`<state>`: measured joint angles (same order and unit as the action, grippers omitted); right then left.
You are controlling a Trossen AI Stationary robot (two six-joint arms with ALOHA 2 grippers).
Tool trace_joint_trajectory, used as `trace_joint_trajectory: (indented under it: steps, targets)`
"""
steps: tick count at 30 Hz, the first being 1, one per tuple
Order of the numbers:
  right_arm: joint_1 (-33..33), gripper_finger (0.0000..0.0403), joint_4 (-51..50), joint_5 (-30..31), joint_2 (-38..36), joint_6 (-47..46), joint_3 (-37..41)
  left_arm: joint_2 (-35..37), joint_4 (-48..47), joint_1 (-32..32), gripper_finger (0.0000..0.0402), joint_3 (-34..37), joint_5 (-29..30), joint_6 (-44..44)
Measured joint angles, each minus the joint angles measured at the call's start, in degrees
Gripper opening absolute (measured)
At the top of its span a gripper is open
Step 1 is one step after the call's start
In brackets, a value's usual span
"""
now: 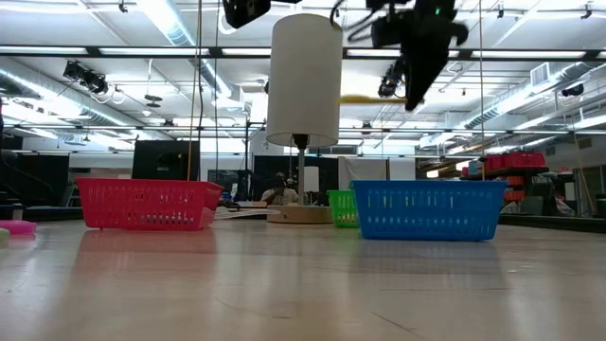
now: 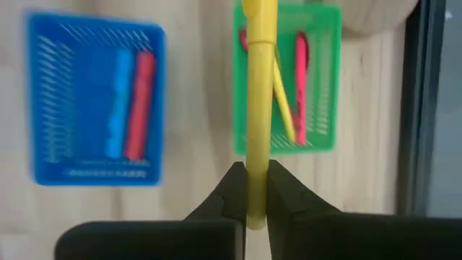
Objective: Pick & Place Markers
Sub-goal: Put the large yellow pen into the green bin, then put the small green pen into the red bin
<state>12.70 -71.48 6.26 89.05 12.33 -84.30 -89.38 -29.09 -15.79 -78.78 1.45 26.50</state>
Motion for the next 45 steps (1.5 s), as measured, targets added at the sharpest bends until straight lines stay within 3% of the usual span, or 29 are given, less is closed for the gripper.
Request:
trace_joint_trajectory:
  steps: [14,28,35,45]
  targets:
    - [5.12,0.0016,1.26,8.85,12.44,11.94,0.03,0.02,-3.09,-0.02,0.0197,-0.02,-0.07,-0.17]
    - [5.17,0.0016,5.30,9.37,18.65,13.59,0.01,0.02,-4.01,-0.02,0.0197,-0.02,-0.36,-1.72]
    - [5.17,0.0016,5.15,12.05,19.18,13.62,0.01,0.02,-4.32,-0.07,0.0197,-0.02,-3.32,-1.66]
    - [5.08,0.0129,4.88,12.15,19.18,13.67,0.01,0.02,-5.03,-0.20,0.0197,-0.02,-5.73,-1.64]
